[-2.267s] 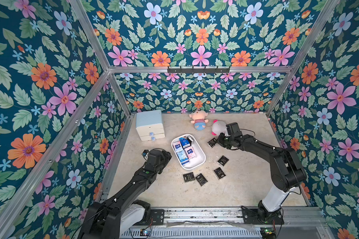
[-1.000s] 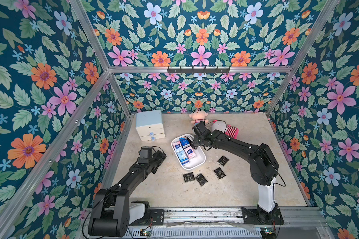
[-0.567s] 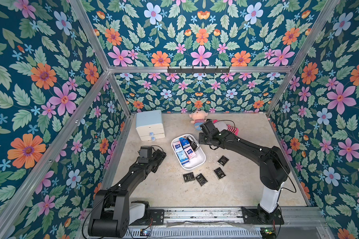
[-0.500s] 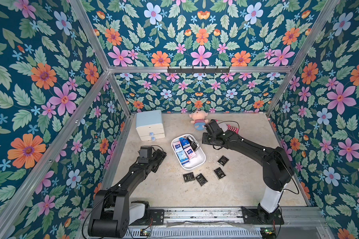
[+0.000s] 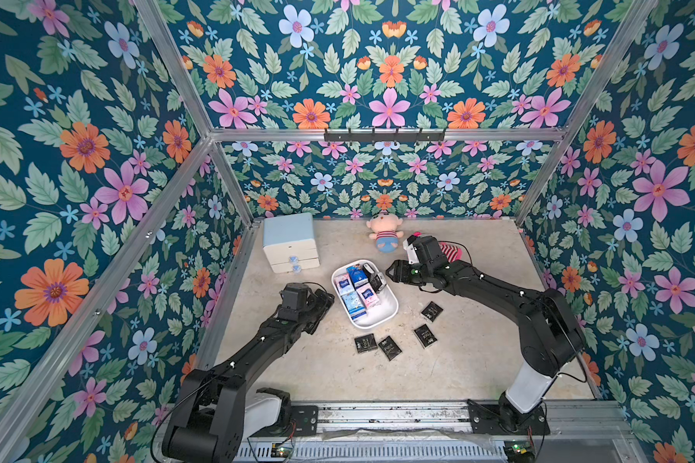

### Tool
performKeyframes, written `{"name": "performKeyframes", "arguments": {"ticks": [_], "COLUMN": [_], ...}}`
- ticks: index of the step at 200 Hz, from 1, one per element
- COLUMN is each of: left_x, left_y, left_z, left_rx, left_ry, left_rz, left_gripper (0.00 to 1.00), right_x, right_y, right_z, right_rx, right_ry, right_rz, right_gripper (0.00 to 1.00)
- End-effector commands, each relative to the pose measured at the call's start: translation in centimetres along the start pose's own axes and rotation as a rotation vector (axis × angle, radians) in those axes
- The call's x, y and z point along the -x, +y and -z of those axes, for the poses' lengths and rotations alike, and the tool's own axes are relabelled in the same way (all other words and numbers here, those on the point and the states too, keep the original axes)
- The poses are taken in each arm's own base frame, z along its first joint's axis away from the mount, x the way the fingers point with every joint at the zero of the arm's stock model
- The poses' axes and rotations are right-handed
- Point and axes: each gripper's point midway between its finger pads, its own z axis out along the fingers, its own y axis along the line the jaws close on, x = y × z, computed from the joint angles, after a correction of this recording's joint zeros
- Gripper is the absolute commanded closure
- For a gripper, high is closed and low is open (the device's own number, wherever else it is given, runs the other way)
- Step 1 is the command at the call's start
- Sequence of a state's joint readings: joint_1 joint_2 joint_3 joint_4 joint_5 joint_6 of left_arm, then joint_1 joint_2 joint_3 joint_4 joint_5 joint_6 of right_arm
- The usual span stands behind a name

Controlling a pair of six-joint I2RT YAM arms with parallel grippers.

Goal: Put the pocket tissues into the storage box
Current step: Adjust the pocket tissues in the storage box.

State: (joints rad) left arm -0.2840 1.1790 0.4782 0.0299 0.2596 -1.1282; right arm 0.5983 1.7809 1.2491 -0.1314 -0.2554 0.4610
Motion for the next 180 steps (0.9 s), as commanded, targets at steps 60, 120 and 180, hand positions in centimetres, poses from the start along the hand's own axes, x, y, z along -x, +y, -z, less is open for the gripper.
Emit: {"name": "performKeyframes", "arguments": {"ticks": [60, 120, 180], "left_x": [0.1, 0.4, 0.7], "left_y": [1.3, 1.8, 1.7], "left_z": [2.4, 3.3, 3.9], "left_rx": [0.013, 0.02, 0.027], "left_ry": [-0.089, -0.13, -0.147], "left_rz": [0.049, 0.059, 0.044], "left_gripper": [0.11, 0.11, 0.1], "right_x": [-0.3, -1.7, -1.7], "right_y": [3.8, 5.5, 6.4], "right_z": [-2.6, -3.4, -4.7], "right_rx": [0.194, 0.284, 0.287], "right_ry": [0.092, 0.172, 0.183], "right_rz": [0.029, -0.001, 0.016], "right_gripper": [0.34, 0.33, 0.32]}}
